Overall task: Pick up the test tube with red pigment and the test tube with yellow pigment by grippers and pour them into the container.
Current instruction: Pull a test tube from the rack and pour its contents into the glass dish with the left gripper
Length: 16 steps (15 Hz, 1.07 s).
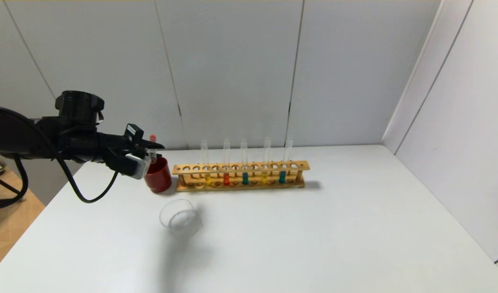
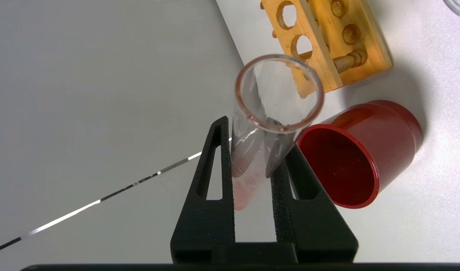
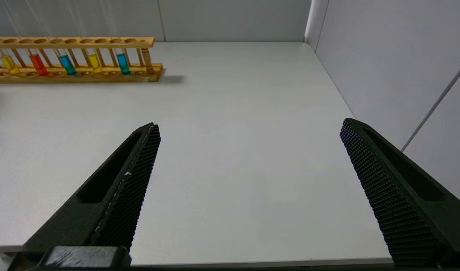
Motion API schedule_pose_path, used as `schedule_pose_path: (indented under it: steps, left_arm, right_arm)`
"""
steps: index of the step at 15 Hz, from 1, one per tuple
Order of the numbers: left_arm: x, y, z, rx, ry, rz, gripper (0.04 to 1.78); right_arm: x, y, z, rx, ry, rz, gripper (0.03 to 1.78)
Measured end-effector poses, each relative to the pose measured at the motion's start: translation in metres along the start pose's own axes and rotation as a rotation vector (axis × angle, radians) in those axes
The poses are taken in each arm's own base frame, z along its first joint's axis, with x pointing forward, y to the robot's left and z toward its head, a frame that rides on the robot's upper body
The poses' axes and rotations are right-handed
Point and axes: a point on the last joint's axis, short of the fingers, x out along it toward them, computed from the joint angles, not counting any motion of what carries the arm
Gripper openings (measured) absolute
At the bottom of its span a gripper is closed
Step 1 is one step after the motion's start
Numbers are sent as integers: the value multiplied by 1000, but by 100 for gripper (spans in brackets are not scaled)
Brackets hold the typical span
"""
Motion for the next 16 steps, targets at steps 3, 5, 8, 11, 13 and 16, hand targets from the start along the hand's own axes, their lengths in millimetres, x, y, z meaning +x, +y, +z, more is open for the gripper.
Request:
schedule_pose_path:
  steps: [3,5,8,11,13,16]
  left_arm:
    - [3,1,3,27,-6,-1,33]
    - [4,2,3,55,-4,-2,33]
    - [5,1,3,81,-4,-4,33]
    - [5,0,3,109,-6,-6,33]
    - [6,0,2,126,-8,-8,33]
    - [7,-2,2,128,-9,-11,33]
  right_arm:
    - [0,0,0,0,0,0,175]
    - [0,0,0,0,0,0,175]
    - [0,0,0,0,0,0,175]
    - [0,0,0,0,0,-1,175]
    - [0,0,0,0,0,0,175]
    - [0,0,0,0,0,0,175]
